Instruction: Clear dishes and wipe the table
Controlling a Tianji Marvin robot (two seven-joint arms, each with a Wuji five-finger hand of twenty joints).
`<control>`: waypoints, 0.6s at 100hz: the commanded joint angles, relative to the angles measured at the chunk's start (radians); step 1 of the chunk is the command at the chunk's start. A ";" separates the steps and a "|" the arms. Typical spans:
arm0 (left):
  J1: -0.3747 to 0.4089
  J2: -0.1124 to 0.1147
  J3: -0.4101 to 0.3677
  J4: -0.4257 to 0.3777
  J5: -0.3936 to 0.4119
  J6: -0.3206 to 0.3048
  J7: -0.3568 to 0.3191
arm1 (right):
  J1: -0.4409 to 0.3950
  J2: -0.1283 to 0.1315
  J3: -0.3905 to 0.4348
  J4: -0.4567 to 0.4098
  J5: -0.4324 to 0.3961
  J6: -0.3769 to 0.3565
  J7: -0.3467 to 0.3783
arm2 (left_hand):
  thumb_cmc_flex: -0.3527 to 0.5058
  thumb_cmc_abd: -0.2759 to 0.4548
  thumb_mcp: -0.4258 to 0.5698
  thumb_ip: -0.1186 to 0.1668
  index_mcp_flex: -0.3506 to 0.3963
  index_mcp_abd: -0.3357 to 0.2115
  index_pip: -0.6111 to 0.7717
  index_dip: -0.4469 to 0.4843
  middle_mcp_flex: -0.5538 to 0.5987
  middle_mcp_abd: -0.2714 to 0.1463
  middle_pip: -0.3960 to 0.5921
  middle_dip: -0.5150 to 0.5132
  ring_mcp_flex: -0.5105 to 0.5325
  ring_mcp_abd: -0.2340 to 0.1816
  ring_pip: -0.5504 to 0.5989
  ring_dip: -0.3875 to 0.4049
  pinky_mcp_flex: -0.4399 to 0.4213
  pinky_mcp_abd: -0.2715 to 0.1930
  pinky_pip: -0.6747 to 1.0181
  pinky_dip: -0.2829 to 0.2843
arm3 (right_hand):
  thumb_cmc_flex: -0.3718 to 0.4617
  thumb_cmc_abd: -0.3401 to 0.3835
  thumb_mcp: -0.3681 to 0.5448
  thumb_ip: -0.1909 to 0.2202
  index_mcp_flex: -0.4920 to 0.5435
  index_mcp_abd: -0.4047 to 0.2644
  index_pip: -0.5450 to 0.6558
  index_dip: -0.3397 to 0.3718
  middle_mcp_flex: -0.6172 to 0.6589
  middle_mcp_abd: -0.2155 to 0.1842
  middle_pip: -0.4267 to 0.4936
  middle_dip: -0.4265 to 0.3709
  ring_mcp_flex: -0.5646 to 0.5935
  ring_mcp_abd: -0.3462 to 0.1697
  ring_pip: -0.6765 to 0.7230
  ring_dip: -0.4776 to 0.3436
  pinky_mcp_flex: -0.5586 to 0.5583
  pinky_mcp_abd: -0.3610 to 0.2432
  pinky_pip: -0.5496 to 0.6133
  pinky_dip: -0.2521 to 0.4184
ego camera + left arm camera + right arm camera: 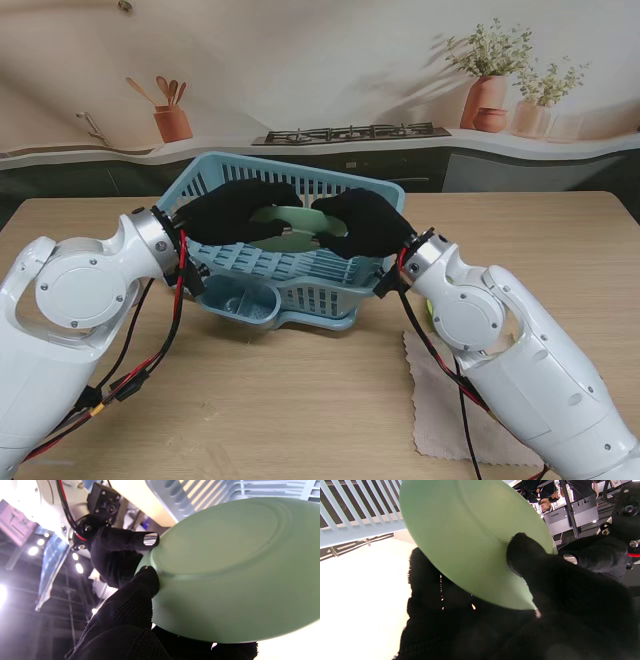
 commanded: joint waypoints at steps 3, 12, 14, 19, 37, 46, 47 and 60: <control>0.012 -0.004 -0.012 -0.011 0.002 -0.017 -0.004 | 0.008 -0.007 -0.001 0.002 -0.007 -0.009 0.001 | 0.113 0.072 -0.006 0.071 0.037 -0.150 -0.010 -0.037 -0.010 -0.040 -0.045 -0.030 -0.039 0.004 -0.048 -0.047 -0.050 -0.002 -0.045 -0.043 | 0.103 0.064 0.216 0.056 0.090 -0.084 0.051 0.005 0.032 0.014 -0.018 0.012 0.040 0.023 -0.019 -0.010 0.060 0.007 0.076 0.016; 0.026 -0.004 -0.027 -0.014 0.005 -0.032 0.004 | 0.013 -0.009 -0.003 0.003 -0.009 -0.010 -0.007 | 0.113 0.070 -0.064 0.065 0.030 -0.155 -0.038 -0.067 -0.032 -0.051 -0.069 -0.048 -0.064 -0.002 -0.100 -0.089 -0.084 -0.011 -0.097 -0.083 | 0.102 0.051 0.225 0.055 0.103 -0.079 0.044 0.001 0.049 0.019 -0.029 0.011 0.064 0.028 -0.029 -0.012 0.084 0.022 0.071 0.011; 0.029 -0.004 -0.030 -0.014 0.007 -0.037 0.007 | 0.014 -0.009 -0.003 0.003 -0.010 -0.011 -0.009 | 0.112 0.072 -0.080 0.066 0.031 -0.143 -0.047 -0.074 -0.038 -0.052 -0.069 -0.053 -0.069 -0.003 -0.109 -0.098 -0.089 -0.013 -0.107 -0.093 | 0.102 0.049 0.227 0.055 0.106 -0.078 0.043 0.000 0.052 0.019 -0.031 0.010 0.068 0.029 -0.032 -0.013 0.087 0.024 0.070 0.010; 0.036 -0.004 -0.038 -0.015 0.010 -0.046 0.011 | 0.016 -0.010 -0.003 0.004 -0.012 -0.012 -0.012 | 0.101 0.075 -0.110 0.066 0.031 -0.146 -0.063 -0.082 -0.055 -0.054 -0.067 -0.067 -0.079 -0.003 -0.125 -0.114 -0.104 -0.014 -0.130 -0.114 | 0.102 0.044 0.232 0.054 0.112 -0.075 0.039 -0.003 0.058 0.023 -0.038 0.010 0.078 0.033 -0.041 -0.015 0.096 0.030 0.067 0.008; 0.063 -0.004 -0.069 -0.016 0.025 -0.081 0.026 | 0.025 -0.009 0.000 0.003 -0.016 -0.021 -0.010 | 0.023 0.068 -0.173 0.071 0.019 -0.157 -0.112 -0.083 -0.128 -0.067 -0.015 -0.165 -0.116 -0.012 -0.167 -0.149 -0.150 -0.023 -0.183 -0.170 | 0.102 0.029 0.244 0.053 0.128 -0.068 0.035 -0.005 0.075 0.035 -0.045 0.013 0.105 0.043 -0.049 -0.013 0.122 0.048 0.067 0.006; 0.076 -0.004 -0.088 -0.015 0.032 -0.103 0.033 | 0.032 -0.005 0.004 0.007 -0.022 -0.039 0.001 | -0.024 0.056 -0.183 0.073 0.017 -0.160 -0.124 -0.086 -0.136 -0.073 -0.018 -0.185 -0.125 -0.017 -0.179 -0.155 -0.162 -0.026 -0.196 -0.180 | 0.102 0.026 0.248 0.053 0.134 -0.066 0.032 -0.004 0.080 0.039 -0.047 0.016 0.114 0.046 -0.051 -0.011 0.130 0.056 0.068 0.006; 0.078 -0.004 -0.090 -0.015 0.033 -0.106 0.034 | 0.032 -0.005 0.004 0.007 -0.022 -0.041 0.002 | -0.027 0.055 -0.183 0.073 0.016 -0.160 -0.125 -0.086 -0.137 -0.074 -0.018 -0.186 -0.126 -0.017 -0.180 -0.155 -0.163 -0.027 -0.197 -0.180 | 0.102 0.025 0.248 0.053 0.134 -0.065 0.032 -0.004 0.081 0.040 -0.047 0.016 0.115 0.046 -0.051 -0.011 0.130 0.056 0.068 0.006; 0.097 -0.006 -0.118 -0.014 0.039 -0.139 0.053 | 0.035 -0.003 0.006 0.007 -0.024 -0.047 0.008 | -0.052 0.046 -0.183 0.073 0.014 -0.164 -0.134 -0.086 -0.143 -0.076 -0.020 -0.193 -0.135 -0.021 -0.187 -0.157 -0.175 -0.032 -0.207 -0.186 | 0.103 0.016 0.254 0.052 0.142 -0.062 0.027 -0.004 0.089 0.044 -0.052 0.017 0.126 0.051 -0.057 -0.009 0.143 0.067 0.067 0.006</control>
